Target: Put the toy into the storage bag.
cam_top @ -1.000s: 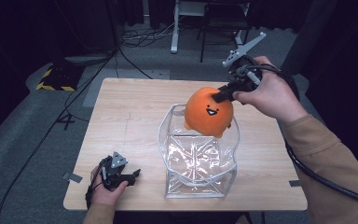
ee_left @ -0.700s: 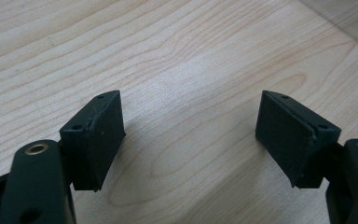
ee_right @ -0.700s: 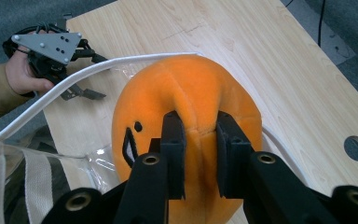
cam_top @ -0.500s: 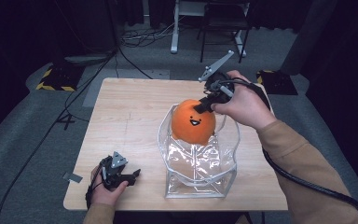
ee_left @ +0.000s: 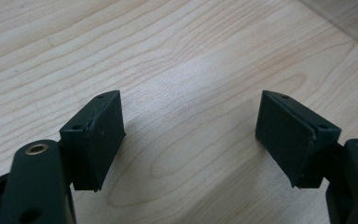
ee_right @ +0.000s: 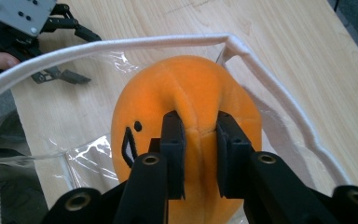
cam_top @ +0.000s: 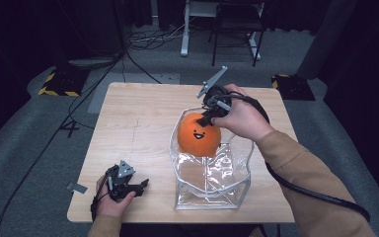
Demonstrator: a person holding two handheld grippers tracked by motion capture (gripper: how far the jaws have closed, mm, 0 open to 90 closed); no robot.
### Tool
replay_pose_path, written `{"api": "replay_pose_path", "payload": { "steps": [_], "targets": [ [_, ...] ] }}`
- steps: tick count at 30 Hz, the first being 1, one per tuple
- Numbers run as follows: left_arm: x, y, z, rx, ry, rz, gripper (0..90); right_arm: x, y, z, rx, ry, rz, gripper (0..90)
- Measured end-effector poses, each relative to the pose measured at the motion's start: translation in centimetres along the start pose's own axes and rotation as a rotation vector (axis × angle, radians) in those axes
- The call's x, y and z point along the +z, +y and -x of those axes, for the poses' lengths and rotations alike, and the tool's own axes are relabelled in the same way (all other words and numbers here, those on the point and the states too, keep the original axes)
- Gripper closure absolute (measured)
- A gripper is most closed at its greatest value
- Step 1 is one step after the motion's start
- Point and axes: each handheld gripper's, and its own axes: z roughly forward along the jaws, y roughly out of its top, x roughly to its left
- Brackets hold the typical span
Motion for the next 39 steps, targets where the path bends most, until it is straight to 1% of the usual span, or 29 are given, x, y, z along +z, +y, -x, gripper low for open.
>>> {"api": "replay_pose_path", "payload": {
  "steps": [2,5,6,9,14,16,18,25,31,33,39],
  "targets": [
    [0.0,0.0,0.0,0.0,0.0,0.0,23.8,0.3,0.0,0.0,0.002,0.0,-0.008,76.1],
    [0.0,0.0,0.0,0.0,0.0,0.0,23.8,1.2,-0.1,-0.1,0.002,0.003,-0.026,76.1],
    [0.0,0.0,0.0,0.0,0.0,0.001,23.9,1.8,-0.1,-0.1,0.002,0.004,-0.039,76.1],
    [0.0,0.0,0.0,0.0,0.0,0.0,23.9,2.3,-0.2,-0.1,0.002,0.003,-0.05,76.1],
    [0.0,0.0,0.0,0.001,0.001,0.0,23.9,3.6,-0.3,-0.2,-0.005,0.003,-0.079,76.1],
    [0.0,0.0,0.0,0.0,0.001,0.0,23.8,4.4,-0.4,-0.2,-0.003,0.007,-0.095,76.0],
    [0.0,0.0,0.0,0.0,0.0,0.0,23.9,4.6,-0.5,-0.2,-0.004,0.007,-0.098,76.0],
    [0.0,0.0,0.0,0.0,0.0,0.0,23.8,6.3,-0.8,-0.2,0.005,0.02,-0.116,75.5],
    [0.0,0.0,0.0,0.0,0.0,0.0,23.9,7.3,-1.1,-0.1,0.003,0.018,-0.114,74.2],
    [0.0,0.0,0.0,0.0,0.001,0.0,23.8,7.7,-1.3,-0.1,0.008,0.02,-0.125,74.0],
    [0.0,0.0,0.0,0.0,0.0,0.0,23.8,8.8,-1.8,-0.1,-0.003,0.021,-0.154,72.3]
  ]
}}
